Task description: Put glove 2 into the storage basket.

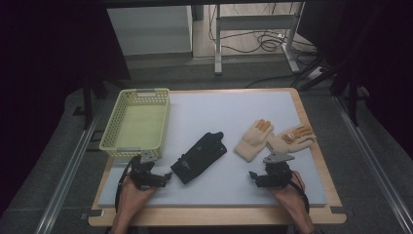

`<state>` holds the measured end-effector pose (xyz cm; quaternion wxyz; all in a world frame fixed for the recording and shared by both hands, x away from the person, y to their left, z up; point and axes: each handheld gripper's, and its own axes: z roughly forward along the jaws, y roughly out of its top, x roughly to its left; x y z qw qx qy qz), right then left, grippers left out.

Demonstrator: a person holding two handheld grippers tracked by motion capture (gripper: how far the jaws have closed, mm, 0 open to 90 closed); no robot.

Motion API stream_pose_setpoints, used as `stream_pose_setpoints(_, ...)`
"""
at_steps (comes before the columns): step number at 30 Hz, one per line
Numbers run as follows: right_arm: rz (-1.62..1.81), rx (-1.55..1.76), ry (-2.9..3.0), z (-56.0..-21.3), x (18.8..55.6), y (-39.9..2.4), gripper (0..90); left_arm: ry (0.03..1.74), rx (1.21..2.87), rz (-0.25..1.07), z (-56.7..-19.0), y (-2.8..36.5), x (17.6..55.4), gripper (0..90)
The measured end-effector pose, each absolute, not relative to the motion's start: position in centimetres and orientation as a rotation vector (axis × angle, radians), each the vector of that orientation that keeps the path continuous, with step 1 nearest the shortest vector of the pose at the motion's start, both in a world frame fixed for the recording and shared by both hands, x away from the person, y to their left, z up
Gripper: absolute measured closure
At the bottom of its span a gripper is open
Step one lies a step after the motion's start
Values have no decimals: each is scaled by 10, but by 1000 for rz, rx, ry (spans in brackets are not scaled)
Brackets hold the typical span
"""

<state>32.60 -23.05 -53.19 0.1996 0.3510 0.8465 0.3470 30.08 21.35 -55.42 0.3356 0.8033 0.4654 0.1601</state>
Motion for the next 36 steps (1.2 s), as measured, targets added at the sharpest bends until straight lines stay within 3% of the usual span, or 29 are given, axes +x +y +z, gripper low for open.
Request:
stream_pose_setpoints(16,979,1019,2372,-533,328,-233,147,1089,2137,340,-528,200,291,16)
stream_pose_setpoints(29,978,1016,2371,-533,328,-233,147,961,2217,275,-517,131,324,0)
stream_pose_setpoints(36,979,1016,2368,-533,328,-232,147,958,2300,375,-525,97,343,0)
